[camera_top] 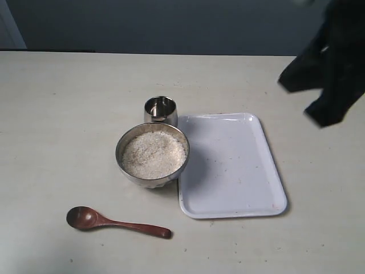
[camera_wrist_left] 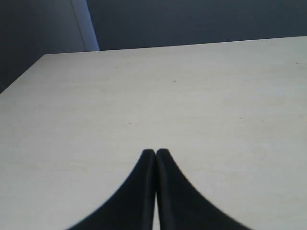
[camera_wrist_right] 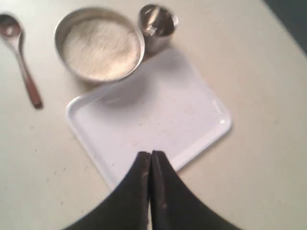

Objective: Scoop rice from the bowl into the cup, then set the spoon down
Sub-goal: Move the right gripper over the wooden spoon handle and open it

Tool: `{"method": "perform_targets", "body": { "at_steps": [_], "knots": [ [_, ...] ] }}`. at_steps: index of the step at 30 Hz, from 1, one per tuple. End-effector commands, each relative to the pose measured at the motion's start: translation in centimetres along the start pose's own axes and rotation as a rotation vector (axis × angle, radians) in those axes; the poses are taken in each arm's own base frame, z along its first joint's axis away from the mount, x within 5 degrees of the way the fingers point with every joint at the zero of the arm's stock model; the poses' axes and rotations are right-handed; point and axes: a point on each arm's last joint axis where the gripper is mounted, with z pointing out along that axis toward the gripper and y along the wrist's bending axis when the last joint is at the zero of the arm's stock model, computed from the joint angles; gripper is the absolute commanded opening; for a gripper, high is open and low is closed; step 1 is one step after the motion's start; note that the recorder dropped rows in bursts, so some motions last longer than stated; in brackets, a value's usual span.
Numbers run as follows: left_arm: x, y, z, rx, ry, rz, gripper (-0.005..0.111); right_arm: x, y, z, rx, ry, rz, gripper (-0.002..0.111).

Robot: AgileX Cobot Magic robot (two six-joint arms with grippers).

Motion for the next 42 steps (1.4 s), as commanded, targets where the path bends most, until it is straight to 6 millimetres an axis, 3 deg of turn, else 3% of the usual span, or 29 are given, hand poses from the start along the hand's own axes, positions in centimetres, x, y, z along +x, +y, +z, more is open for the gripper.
{"method": "perform_targets", "body": {
  "at_steps": [1, 6, 12, 13, 17, 19, 21, 25, 33, 42],
  "knots": [
    [-0.4, 0.0, -0.1, 0.001, -0.020, -0.005, 0.000, -2.1, 3.9, 5.7, -0.094, 0.201, -0.213, -0.001],
    [-0.4, 0.0, -0.1, 0.001, -0.020, -0.005, 0.000, -3.9, 9.5, 11.7, -0.228, 0.286, -0.356, -0.001],
    [-0.4, 0.0, -0.1, 0.001, -0.022, -0.005, 0.000, -3.8, 13.1, 17.9, -0.320, 0.362, -0.388, 0.001],
    [-0.4, 0.0, -0.1, 0.001, -0.022, -0.005, 0.000, -3.8, 13.3, 18.5, -0.336, 0.362, -0.370, 0.005],
    [-0.4, 0.0, -0.1, 0.001, -0.022, -0.005, 0.000, -3.2, 13.9, 21.9, -0.339, 0.391, -0.368, 0.056],
    [-0.4, 0.0, -0.1, 0.001, -0.022, -0.005, 0.000, -2.6, 14.2, 23.4, -0.354, 0.433, -0.366, 0.054],
    [-0.4, 0.0, -0.1, 0.001, -0.022, -0.005, 0.000, -2.0, 14.5, 24.8, -0.360, 0.459, -0.366, 0.042],
    [-0.4, 0.0, -0.1, 0.001, -0.022, -0.005, 0.000, -1.6, 14.8, 26.3, -0.363, 0.461, -0.355, 0.030],
    [-0.4, 0.0, -0.1, 0.001, -0.022, -0.005, 0.000, -1.7, 15.1, 27.7, -0.352, 0.404, -0.327, 0.038],
    [-0.4, 0.0, -0.1, 0.001, -0.020, -0.005, 0.000, -1.9, 15.3, 27.8, -0.358, 0.388, -0.305, 0.038]
  ]
}}
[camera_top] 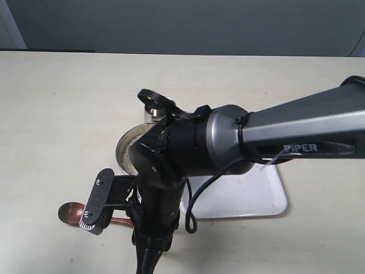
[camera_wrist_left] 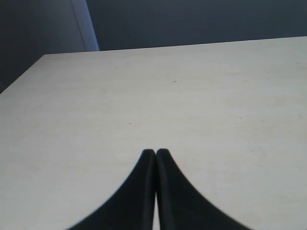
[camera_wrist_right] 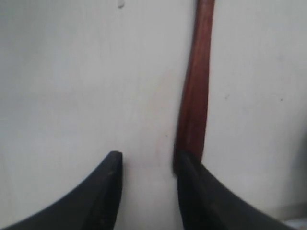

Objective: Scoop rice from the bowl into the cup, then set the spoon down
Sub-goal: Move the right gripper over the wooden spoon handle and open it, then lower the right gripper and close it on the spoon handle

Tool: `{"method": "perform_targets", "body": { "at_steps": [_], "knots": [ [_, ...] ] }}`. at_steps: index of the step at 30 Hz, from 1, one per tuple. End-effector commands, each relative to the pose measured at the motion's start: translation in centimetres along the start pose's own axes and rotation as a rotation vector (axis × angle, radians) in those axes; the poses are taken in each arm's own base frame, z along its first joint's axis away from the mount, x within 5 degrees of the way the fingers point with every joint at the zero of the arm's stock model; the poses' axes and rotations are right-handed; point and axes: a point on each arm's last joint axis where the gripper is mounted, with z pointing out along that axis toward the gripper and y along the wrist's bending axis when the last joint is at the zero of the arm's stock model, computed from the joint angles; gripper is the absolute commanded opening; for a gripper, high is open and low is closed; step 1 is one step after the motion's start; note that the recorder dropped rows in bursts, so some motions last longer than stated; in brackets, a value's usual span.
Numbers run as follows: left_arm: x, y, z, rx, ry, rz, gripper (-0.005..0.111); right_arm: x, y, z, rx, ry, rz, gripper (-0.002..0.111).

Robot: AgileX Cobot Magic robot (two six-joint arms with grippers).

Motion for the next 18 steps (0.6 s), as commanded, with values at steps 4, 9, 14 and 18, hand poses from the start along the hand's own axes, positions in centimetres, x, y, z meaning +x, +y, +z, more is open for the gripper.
{"method": "perform_targets", "body": {
  "at_steps": [4, 9, 14, 18],
  "knots": [
    [-0.38, 0.02, -0.07, 0.001, -0.020, -0.005, 0.000, 0.33, 0.28, 0.50, -0.028, 0.037, 0.005, 0.038],
    [-0.38, 0.02, -0.07, 0.001, -0.020, -0.005, 0.000, 0.82, 0.64, 0.41, -0.068, 0.095, 0.012, 0.038],
    [-0.38, 0.02, -0.07, 0.001, -0.020, -0.005, 0.000, 0.74, 0.86, 0.27, -0.089, 0.086, 0.034, 0.038],
    [-0.38, 0.02, -0.07, 0.001, -0.020, -0.005, 0.000, 0.65, 0.90, -0.41, -0.084, 0.069, 0.033, 0.038]
  ]
}}
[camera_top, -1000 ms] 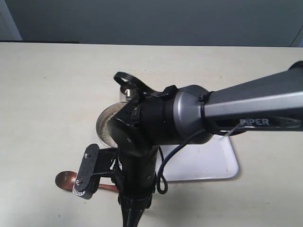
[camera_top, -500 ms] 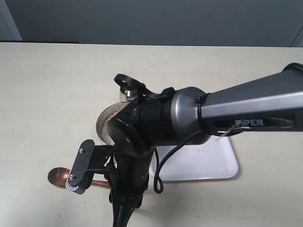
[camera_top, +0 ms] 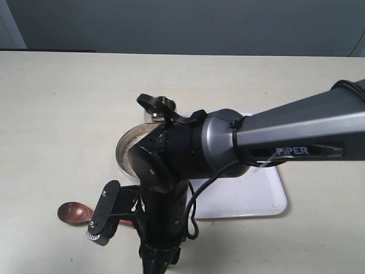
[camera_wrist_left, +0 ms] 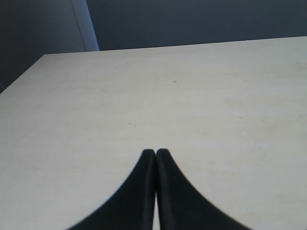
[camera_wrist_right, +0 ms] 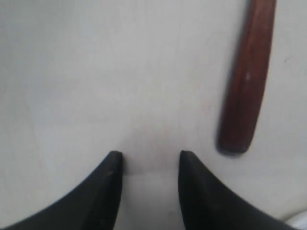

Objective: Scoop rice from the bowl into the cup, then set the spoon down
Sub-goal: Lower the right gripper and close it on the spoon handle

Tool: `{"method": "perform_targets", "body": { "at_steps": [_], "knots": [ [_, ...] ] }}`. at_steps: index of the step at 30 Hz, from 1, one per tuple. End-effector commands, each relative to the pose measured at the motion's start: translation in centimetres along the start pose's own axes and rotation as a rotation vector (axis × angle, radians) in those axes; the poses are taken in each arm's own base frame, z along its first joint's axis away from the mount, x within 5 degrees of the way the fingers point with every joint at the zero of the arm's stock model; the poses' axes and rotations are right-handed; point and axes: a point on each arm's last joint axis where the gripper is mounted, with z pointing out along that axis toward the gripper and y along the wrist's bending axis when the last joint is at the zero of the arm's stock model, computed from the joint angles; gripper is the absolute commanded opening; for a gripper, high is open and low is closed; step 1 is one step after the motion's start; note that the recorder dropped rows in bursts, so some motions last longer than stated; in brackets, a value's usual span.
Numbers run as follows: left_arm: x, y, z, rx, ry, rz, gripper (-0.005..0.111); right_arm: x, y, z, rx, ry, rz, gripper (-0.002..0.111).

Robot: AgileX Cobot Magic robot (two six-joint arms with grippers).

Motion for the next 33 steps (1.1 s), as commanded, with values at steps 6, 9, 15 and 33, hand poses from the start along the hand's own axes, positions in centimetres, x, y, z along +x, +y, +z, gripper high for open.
{"method": "perform_targets", "body": {
  "at_steps": [6, 9, 15, 33],
  "knots": [
    [-0.4, 0.0, -0.1, 0.001, -0.020, -0.005, 0.000, -0.2, 0.4, -2.4, 0.028, -0.073, -0.009, 0.038],
    [-0.4, 0.0, -0.1, 0.001, -0.020, -0.005, 0.000, -0.5, 0.2, -2.6, 0.051, -0.116, -0.010, 0.038],
    [-0.4, 0.0, -0.1, 0.001, -0.020, -0.005, 0.000, -1.6, -0.4, -2.9, 0.118, -0.235, -0.009, 0.038],
    [-0.4, 0.0, -0.1, 0.001, -0.020, -0.005, 0.000, -1.7, -1.2, 0.1, 0.137, -0.177, -0.039, 0.038]
  ]
}}
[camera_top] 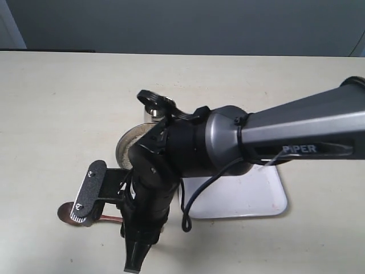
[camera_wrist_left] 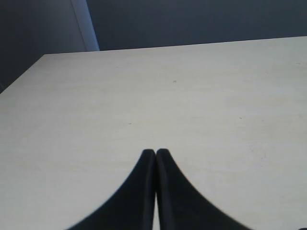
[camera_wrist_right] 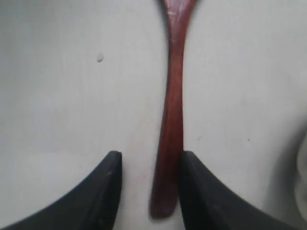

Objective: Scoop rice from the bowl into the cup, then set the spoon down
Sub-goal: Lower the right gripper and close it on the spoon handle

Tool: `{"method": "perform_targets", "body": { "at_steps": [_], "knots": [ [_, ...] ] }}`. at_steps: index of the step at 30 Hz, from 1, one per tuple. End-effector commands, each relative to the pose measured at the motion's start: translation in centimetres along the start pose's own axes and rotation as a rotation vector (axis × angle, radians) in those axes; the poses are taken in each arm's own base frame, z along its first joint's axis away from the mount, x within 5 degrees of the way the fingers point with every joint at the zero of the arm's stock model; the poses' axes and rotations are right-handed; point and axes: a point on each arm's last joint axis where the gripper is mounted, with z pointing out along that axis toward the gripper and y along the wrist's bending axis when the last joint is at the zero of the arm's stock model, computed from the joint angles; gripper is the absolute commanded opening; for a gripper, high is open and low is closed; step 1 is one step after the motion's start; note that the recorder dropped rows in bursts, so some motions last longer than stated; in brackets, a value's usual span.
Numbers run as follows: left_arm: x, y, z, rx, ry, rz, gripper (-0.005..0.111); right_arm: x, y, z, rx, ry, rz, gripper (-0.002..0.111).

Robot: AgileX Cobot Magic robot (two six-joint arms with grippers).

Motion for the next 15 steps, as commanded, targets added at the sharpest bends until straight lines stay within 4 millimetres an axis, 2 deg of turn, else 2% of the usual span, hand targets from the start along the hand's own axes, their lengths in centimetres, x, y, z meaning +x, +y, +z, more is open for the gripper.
{"method": "perform_targets", "body": {
  "at_steps": [1, 9, 12, 15],
  "knots": [
    [-0.38, 0.02, -0.07, 0.001, -0.020, -0.005, 0.000, 0.23, 0.08, 0.86, -0.007, 0.022, -0.008, 0.038],
    [-0.38, 0.02, -0.07, 0.001, -0.020, -0.005, 0.000, 0.42, 0.09, 1.60, -0.014, 0.039, -0.005, 0.037],
    [-0.38, 0.02, -0.07, 0.001, -0.020, -0.005, 0.000, 0.42, 0.09, 1.60, -0.014, 0.039, -0.005, 0.025],
    [-0.38, 0.02, -0.07, 0.001, -0.020, -0.005, 0.000, 0.44, 0.10, 1.60, -0.015, 0.041, -0.005, 0.003]
  ]
}}
